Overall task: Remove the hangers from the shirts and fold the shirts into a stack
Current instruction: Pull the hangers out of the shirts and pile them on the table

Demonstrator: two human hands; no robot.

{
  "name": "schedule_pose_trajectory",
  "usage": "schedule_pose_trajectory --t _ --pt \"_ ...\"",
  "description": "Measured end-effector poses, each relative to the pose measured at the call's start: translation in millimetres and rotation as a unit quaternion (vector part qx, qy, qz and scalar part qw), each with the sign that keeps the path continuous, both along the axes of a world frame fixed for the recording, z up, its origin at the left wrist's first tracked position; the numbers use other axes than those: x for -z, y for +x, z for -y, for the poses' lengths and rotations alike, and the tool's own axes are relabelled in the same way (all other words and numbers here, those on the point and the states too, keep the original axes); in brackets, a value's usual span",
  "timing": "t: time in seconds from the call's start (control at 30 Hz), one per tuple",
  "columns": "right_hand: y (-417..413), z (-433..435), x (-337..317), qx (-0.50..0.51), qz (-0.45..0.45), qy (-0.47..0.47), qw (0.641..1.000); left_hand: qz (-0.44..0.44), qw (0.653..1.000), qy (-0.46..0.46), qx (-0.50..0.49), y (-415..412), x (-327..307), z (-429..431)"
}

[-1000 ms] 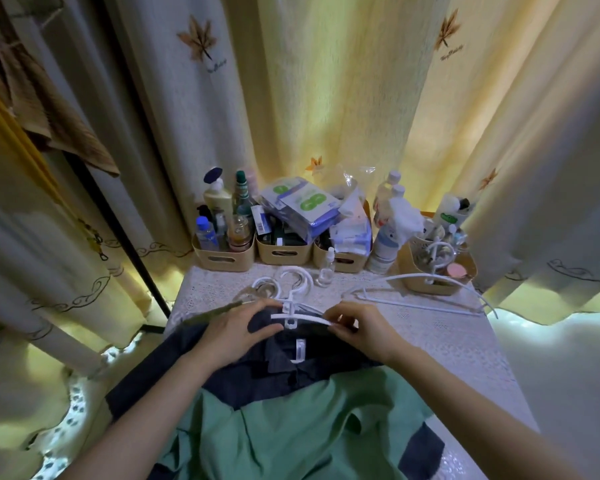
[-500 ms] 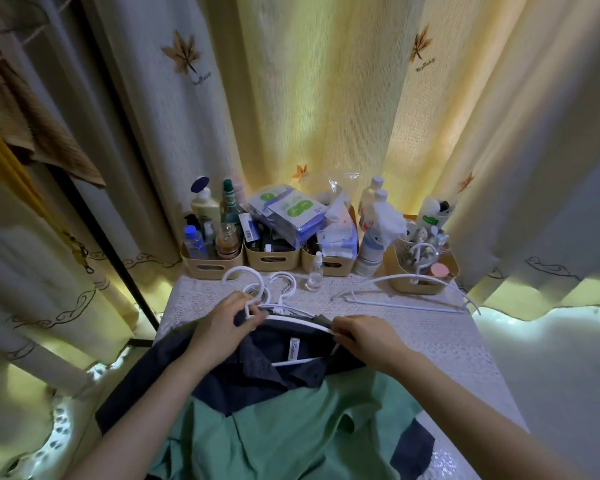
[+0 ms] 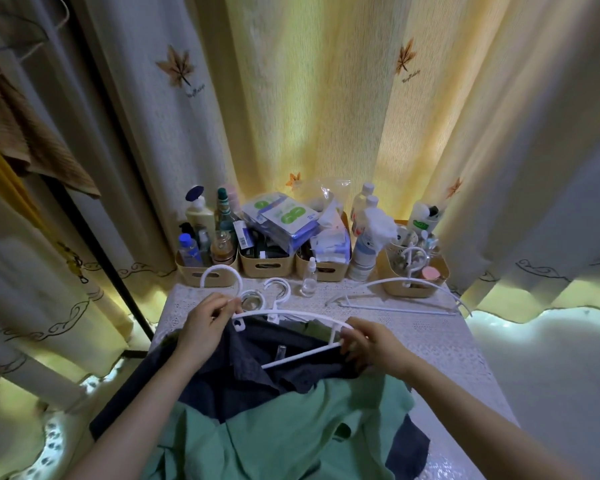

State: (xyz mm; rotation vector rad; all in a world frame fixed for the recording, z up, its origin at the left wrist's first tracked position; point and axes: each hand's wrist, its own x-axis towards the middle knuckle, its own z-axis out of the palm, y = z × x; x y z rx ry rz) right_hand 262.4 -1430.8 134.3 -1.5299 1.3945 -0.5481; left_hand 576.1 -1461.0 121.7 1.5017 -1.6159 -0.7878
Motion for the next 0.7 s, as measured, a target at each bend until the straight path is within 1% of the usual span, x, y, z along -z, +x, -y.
schedule_pose_trajectory --t 0.03,0.07,0.13,0.17,0.23,0.33,0.37,0.4,0.47,0.57,0.63,0.7 --pt "-9 3 -2 0.032 0.015 -0.022 0.999 -0.010 0.999 0.021 0.029 2 -3 2" --pt "-20 7 -4 0.066 0.011 -0.053 0.996 -0.016 0.996 0.052 0.066 4 -5 3" --pt "-49 14 -10 0.105 -0.012 -0.078 0.991 0.009 0.984 0.121 0.131 8 -3 1" --pt "-64 17 -12 0.098 -0.029 -0.066 0.993 0.030 0.978 0.146 0.148 7 -1 0" --pt "-86 19 -13 0.039 -0.098 -0.017 0.994 0.051 0.973 0.158 0.159 -2 2 -5" --pt "-86 20 -13 -0.049 -0.221 0.040 0.973 0.060 0.980 0.128 0.141 -23 4 -9" --pt "-81 21 -15 -0.066 -0.246 0.049 0.966 0.059 0.982 0.116 0.133 -28 3 -8" --pt "-74 22 -18 -0.072 -0.252 0.055 0.964 0.058 0.984 0.109 0.131 -32 2 -8" --pt "-56 24 -22 -0.075 -0.212 0.050 0.973 0.049 0.985 0.104 0.133 -41 -1 -8" --pt "-17 24 -24 -0.081 -0.091 0.019 0.992 0.034 0.985 0.098 0.140 -52 -8 -9" --pt "2 26 -23 -0.068 -0.053 -0.014 0.996 0.021 0.986 0.095 0.139 -54 -8 -9" --pt "1 33 -23 -0.034 -0.027 -0.027 0.999 -0.003 0.987 0.097 0.128 -50 -6 -10"
